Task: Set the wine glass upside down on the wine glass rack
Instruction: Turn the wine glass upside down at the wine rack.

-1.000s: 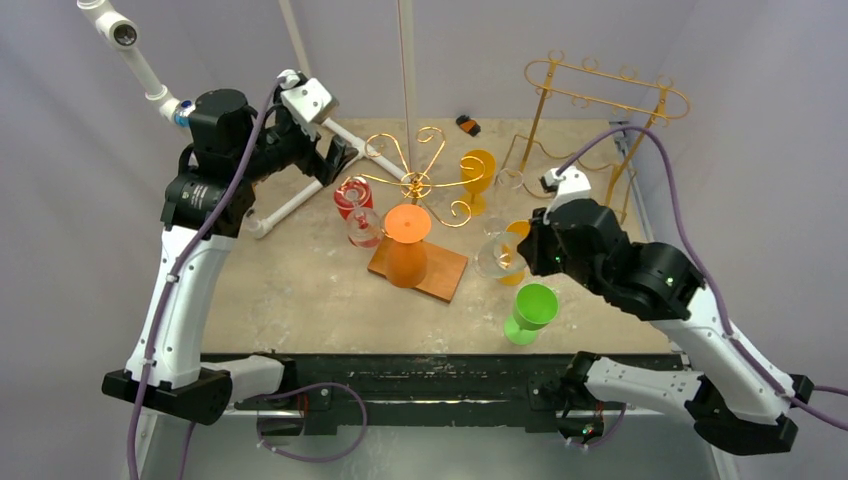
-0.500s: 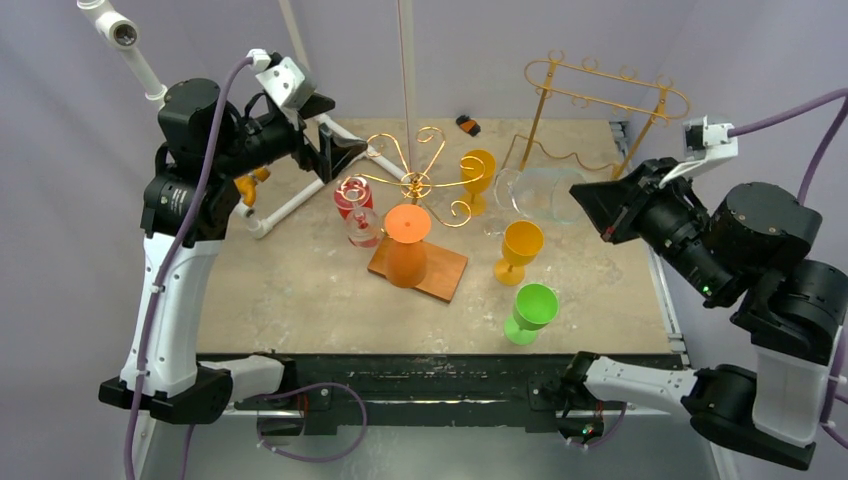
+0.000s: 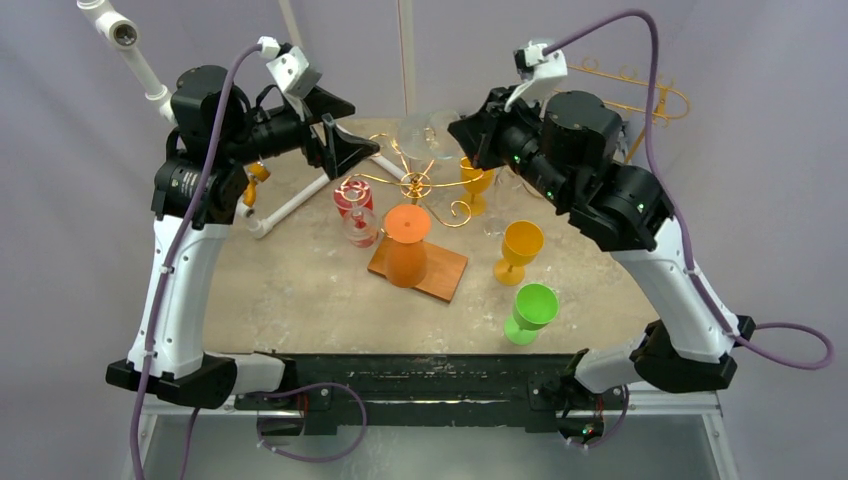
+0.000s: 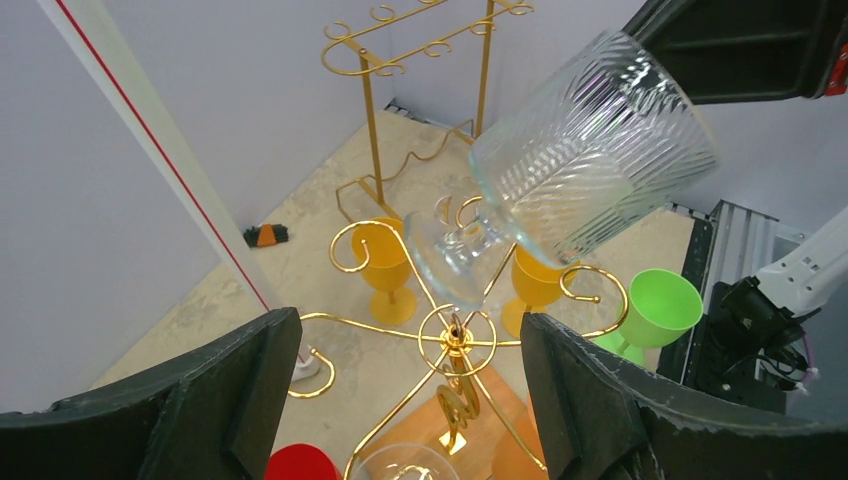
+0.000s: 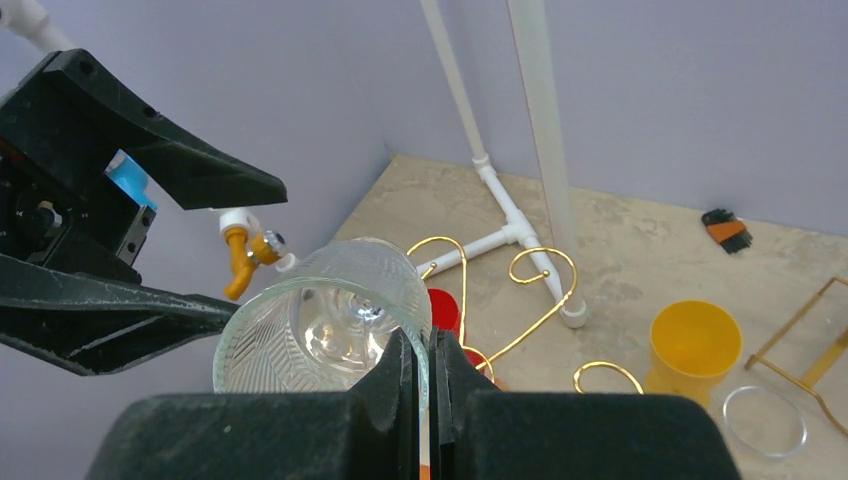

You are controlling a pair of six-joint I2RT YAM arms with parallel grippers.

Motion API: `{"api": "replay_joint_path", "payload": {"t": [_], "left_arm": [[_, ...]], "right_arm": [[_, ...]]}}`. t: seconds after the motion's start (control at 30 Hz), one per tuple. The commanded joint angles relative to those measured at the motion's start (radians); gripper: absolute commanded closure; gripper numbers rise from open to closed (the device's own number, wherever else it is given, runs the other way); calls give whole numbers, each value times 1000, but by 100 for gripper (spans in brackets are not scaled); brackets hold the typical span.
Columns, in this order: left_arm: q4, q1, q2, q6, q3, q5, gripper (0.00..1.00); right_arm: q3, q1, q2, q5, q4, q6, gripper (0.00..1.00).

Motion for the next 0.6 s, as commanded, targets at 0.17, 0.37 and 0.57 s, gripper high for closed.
{"api": "replay_joint_path", "payload": {"t": [0.17, 0.37, 0.57], "left_arm": [[60, -5, -30, -75, -40, 46, 13], [91, -5, -23, -93, -48, 28, 15], [162, -5, -8, -164, -56, 70, 19]], "right_arm": [[17, 0, -39, -90, 275, 26, 100], [-37, 3, -55, -157, 337, 27, 100], [-127, 10, -79, -183, 407, 33, 100]]}}
